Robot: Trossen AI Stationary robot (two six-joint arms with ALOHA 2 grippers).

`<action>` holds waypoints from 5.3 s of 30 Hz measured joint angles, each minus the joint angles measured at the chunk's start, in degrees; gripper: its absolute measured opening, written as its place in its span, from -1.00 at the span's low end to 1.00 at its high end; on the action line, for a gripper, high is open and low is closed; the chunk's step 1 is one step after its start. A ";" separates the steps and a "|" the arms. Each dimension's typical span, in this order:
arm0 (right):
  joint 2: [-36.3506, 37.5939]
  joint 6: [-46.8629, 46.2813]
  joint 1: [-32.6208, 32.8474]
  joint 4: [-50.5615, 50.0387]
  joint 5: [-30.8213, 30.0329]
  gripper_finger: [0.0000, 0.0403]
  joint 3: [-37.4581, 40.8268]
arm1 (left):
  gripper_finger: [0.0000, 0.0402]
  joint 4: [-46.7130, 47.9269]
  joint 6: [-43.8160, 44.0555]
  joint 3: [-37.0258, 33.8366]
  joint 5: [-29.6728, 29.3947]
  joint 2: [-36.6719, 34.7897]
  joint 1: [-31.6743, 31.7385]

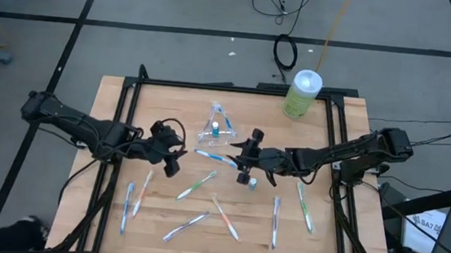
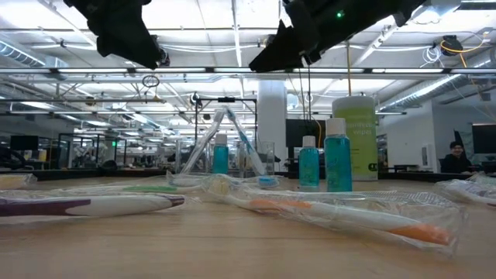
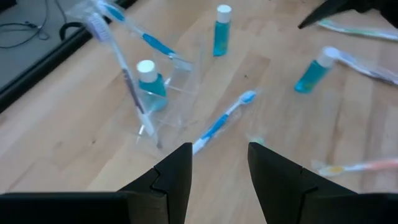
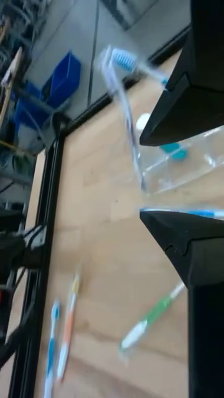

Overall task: Pick & Place toothbrushing station
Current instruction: Put the left green toothbrush into the transparent organizer

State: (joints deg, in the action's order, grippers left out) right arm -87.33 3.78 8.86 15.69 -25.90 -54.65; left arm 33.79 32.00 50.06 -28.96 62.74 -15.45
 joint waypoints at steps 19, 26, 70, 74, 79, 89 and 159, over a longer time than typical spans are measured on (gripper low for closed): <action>-0.02 3.57 -0.31 1.61 5.32 0.03 0.00 | -0.19 -0.24 15.85 -4.19 -2.24 3.87 -11.61; -0.02 3.55 -1.58 3.29 6.69 0.09 0.00 | -0.19 -7.29 22.11 -9.23 -2.29 10.64 -13.13; -0.02 2.88 -3.63 1.98 6.76 0.04 0.00 | -0.70 -42.67 5.69 -9.90 8.47 38.77 -0.58; -0.02 2.88 -3.63 1.98 6.77 0.04 0.00 | -0.94 -42.48 5.73 -9.97 8.45 38.38 -0.58; -0.02 2.88 -3.63 1.98 6.78 0.04 0.00 | -0.91 -39.85 6.41 -10.10 8.73 35.63 -0.58; -0.02 2.88 -3.58 1.57 6.77 0.04 0.00 | -0.97 -29.66 7.21 -10.10 -7.48 17.71 -2.90; 0.00 -0.16 -3.52 -3.64 6.77 0.04 0.02 | -0.68 -97.00 -33.37 -10.03 -36.63 48.52 14.94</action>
State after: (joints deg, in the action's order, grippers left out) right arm -87.33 3.62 5.34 12.05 -19.12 -54.63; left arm -63.21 -1.36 40.03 -65.59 111.26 -0.51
